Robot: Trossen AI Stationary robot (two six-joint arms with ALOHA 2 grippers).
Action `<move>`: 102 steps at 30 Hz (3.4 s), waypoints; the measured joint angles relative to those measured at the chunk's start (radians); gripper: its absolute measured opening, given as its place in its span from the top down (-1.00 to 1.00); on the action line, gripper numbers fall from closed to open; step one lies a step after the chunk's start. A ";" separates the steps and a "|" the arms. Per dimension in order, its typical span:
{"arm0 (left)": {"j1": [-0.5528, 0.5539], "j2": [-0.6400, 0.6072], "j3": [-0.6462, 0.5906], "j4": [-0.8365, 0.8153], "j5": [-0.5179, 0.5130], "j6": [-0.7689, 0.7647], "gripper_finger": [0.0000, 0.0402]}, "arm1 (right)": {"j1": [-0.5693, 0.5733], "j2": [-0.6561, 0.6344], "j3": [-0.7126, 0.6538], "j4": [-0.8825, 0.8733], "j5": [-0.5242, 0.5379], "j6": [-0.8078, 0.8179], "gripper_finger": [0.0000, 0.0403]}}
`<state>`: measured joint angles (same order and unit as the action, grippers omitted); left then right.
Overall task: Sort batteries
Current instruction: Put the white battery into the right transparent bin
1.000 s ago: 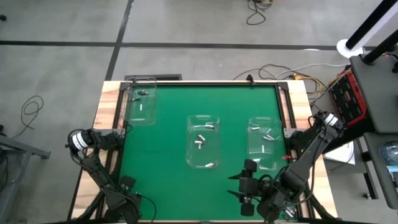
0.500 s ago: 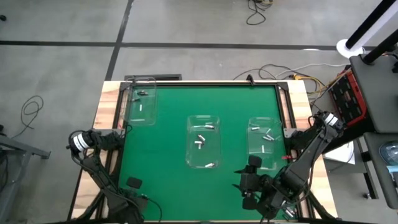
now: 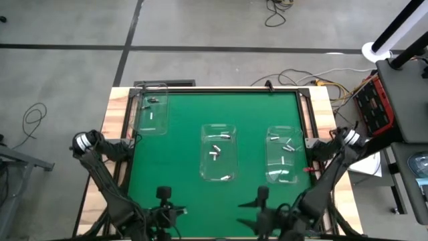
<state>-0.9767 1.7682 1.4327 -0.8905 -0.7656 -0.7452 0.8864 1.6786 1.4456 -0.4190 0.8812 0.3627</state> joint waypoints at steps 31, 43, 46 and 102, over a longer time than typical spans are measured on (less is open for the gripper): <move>0.208 -0.021 0.011 0.778 0.060 0.605 0.97 | -0.118 0.253 0.025 1.084 -0.032 -0.631 0.63; 0.207 -0.068 0.010 0.694 0.108 0.628 0.62 | -0.142 0.139 0.027 0.655 -0.044 -0.531 0.87; 0.206 -0.105 0.009 0.573 0.118 0.579 0.40 | -0.159 0.075 0.024 0.470 -0.025 -0.499 0.87; 0.136 -0.393 -0.420 0.258 0.002 0.132 0.15 | -0.706 -0.323 -0.742 -0.576 -0.619 0.215 0.67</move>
<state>-0.8410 1.3754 1.0124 -0.6324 -0.7633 -0.6135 0.1806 1.3561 0.7039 -0.9954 0.2623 0.5776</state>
